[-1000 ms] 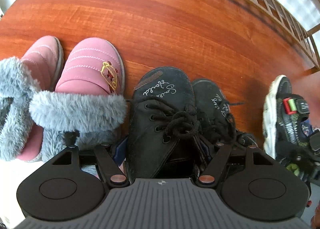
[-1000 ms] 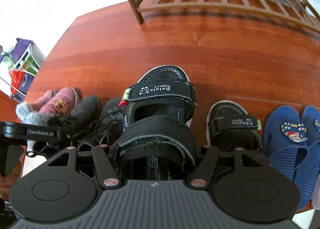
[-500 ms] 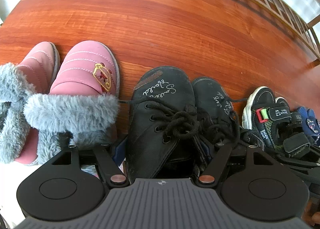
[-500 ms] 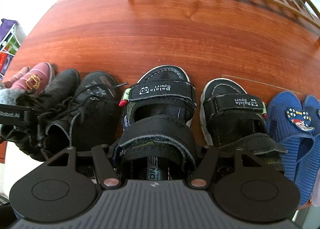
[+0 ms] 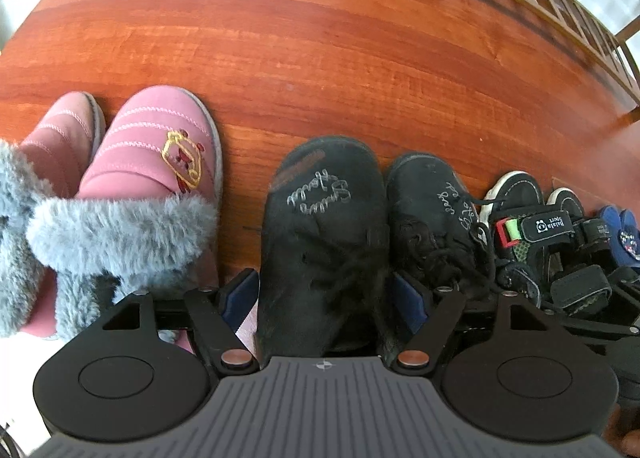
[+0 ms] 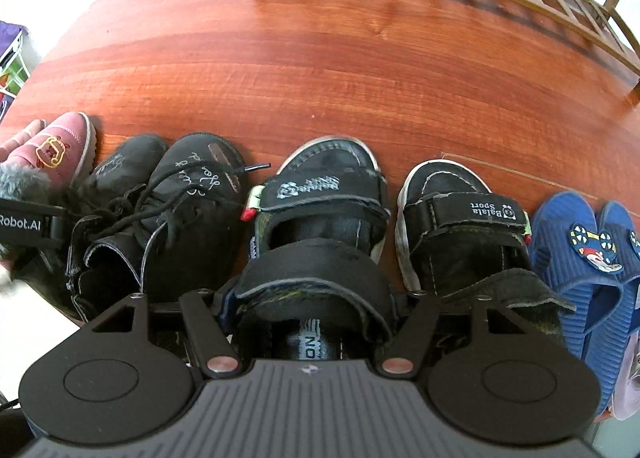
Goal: Organize scattered shoes
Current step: 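Open the left gripper off the boot while the right gripper releases the sandal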
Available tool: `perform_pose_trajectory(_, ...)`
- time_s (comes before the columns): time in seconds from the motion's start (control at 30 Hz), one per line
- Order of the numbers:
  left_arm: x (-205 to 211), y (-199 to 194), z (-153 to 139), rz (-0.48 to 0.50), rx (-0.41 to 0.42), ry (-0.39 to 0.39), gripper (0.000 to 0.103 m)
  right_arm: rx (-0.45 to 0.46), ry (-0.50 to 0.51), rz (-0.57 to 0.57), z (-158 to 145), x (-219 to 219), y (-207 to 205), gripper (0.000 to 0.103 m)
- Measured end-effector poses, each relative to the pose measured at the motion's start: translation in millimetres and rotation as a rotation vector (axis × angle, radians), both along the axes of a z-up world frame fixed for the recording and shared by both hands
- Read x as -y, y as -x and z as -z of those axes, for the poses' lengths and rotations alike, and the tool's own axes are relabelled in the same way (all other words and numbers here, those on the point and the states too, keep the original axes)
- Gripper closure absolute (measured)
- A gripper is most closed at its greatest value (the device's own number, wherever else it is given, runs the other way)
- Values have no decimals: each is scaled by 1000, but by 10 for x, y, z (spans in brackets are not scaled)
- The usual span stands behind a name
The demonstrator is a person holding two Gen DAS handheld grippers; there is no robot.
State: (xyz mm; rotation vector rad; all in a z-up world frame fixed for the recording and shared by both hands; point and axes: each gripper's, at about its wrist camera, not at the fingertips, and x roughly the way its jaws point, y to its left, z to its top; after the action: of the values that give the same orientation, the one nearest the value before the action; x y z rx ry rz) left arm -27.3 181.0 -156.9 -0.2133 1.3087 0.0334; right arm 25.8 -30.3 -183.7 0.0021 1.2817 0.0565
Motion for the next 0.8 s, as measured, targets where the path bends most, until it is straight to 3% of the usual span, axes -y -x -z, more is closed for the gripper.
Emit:
perform_pose_trajectory(0.27,-31,2,-108,-3,23,-6,19,30,7,-2,-105,18,32,25)
perform_pose_trajectory(0.8,128,97,-568,75,138,-26,16,155,-25,21,-656,165,246,18)
